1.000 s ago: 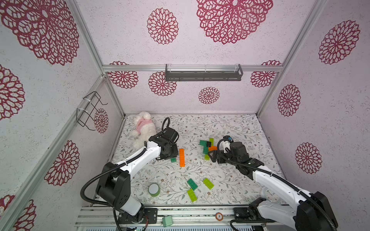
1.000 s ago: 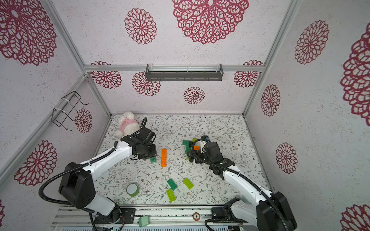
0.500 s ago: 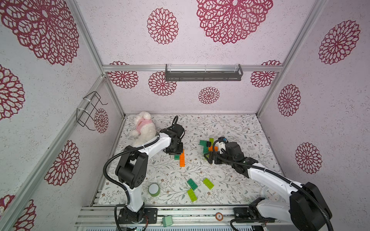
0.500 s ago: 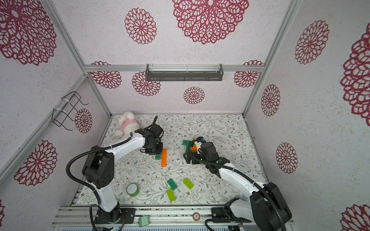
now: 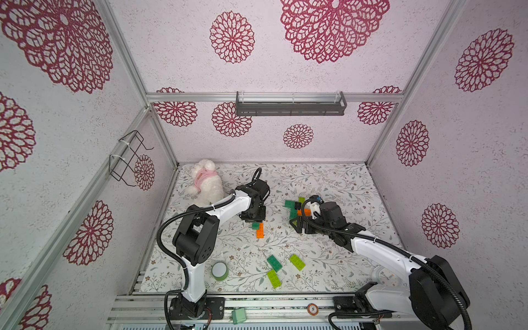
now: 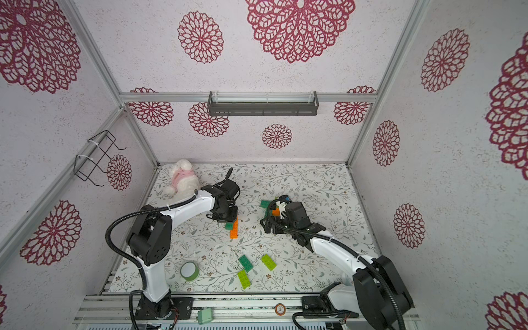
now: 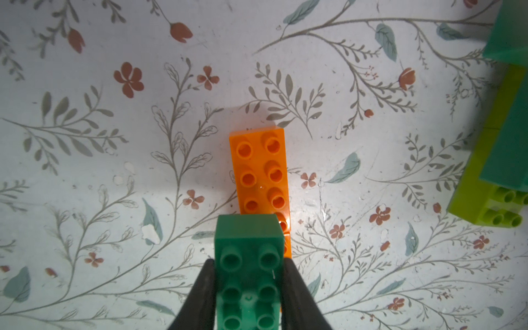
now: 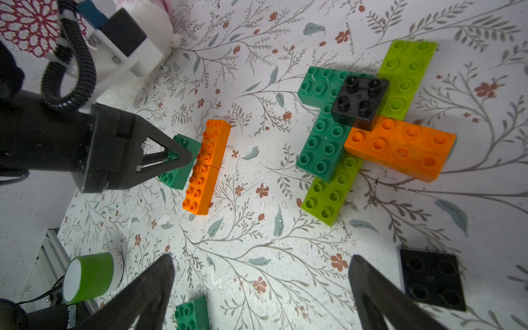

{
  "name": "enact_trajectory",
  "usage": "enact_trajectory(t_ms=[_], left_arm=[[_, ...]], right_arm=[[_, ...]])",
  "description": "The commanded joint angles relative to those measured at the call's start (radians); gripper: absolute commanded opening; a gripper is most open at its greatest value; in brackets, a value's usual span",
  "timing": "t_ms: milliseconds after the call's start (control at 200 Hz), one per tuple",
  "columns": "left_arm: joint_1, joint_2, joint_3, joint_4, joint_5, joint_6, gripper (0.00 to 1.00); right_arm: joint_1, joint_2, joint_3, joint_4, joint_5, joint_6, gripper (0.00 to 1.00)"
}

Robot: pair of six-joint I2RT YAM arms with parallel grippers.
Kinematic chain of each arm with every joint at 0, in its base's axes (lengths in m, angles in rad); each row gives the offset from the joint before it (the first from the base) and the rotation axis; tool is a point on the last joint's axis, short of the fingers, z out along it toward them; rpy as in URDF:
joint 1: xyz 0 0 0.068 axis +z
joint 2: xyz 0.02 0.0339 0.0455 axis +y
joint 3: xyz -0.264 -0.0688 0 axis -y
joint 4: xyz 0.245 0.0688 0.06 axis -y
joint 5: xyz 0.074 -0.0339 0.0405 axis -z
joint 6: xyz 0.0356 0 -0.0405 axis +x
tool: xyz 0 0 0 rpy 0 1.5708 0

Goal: Assemble a small pinwheel with lego
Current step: Assemble the lego brick with the lego brick.

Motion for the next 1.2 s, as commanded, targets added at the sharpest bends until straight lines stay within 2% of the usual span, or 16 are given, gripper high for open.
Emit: enact_trajectory(t_ms=[0, 330, 1196], left_arm=[[-0.006, 0.041, 0.025, 0.012, -0.020, -0.012, 0.18], [-0.014, 0.052, 0.023, 0.025, -0.017, -0.037, 0.18], [-0.040, 0.033, -0.002, 0.006, -0.117, -0.150, 0.17]], right_arm=[[0.006, 0.002, 0.041, 0.021, -0.007, -0.002, 0.96], [0.005, 0.002, 0.036, 0.021, -0.009, 0.001, 0.96], [0.006, -0.010, 0.024, 0.012, -0.004, -0.008, 0.96]])
